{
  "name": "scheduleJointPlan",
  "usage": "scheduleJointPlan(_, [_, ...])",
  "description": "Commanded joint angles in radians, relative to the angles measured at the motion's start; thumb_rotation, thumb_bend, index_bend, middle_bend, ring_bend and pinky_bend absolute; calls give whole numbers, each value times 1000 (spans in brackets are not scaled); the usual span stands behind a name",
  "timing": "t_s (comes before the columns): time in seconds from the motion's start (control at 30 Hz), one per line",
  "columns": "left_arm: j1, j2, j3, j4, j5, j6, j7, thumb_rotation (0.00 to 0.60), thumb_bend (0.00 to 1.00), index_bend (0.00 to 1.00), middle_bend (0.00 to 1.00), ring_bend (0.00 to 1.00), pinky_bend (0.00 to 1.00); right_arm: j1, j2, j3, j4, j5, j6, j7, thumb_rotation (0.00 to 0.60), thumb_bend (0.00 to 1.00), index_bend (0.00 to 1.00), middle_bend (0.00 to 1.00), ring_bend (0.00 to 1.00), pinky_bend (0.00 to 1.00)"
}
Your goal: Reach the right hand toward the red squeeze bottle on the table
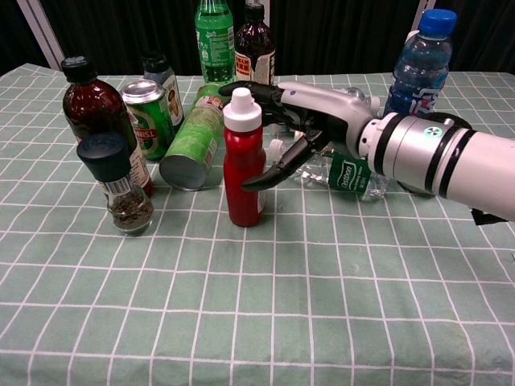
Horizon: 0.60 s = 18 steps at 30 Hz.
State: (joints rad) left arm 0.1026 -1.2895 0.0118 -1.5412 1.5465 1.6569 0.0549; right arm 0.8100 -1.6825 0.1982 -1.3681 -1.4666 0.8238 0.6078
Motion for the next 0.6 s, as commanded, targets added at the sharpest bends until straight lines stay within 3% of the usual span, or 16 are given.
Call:
scheduleJointPlan(0.03, [3, -1, 1, 5, -2, 0, -6, 600, 0, 228, 109, 113, 160, 17, -54, 8, 55, 21, 1, -9, 600, 86, 39, 176, 33, 102])
scheduleJointPlan(0.17, [11, -3, 3, 12, -5, 5, -21, 600, 0, 229, 109, 112, 160, 7, -113, 16, 110, 33, 56, -42, 600, 475, 476, 496, 348, 405])
scheduleJointPlan(0.23, [16, -3, 5, 17, -7, 7, -27, 600, 0, 229, 109, 113, 160, -6, -118, 15, 107, 21, 98, -38, 600, 568, 581, 583, 437, 517])
scheduleJointPlan(0.33, [19, -2, 6, 20, -8, 8, -31, 600, 0, 229, 109, 113, 160, -25, -87, 6, 61, -18, 159, -3, 600, 602, 641, 619, 474, 578])
scheduleJointPlan(0.6, [16, -1, 2, 9, 3, 9, -19, 600, 0, 230, 109, 113, 160, -70, 47, -5, -170, -150, 336, 48, 600, 599, 650, 622, 480, 581])
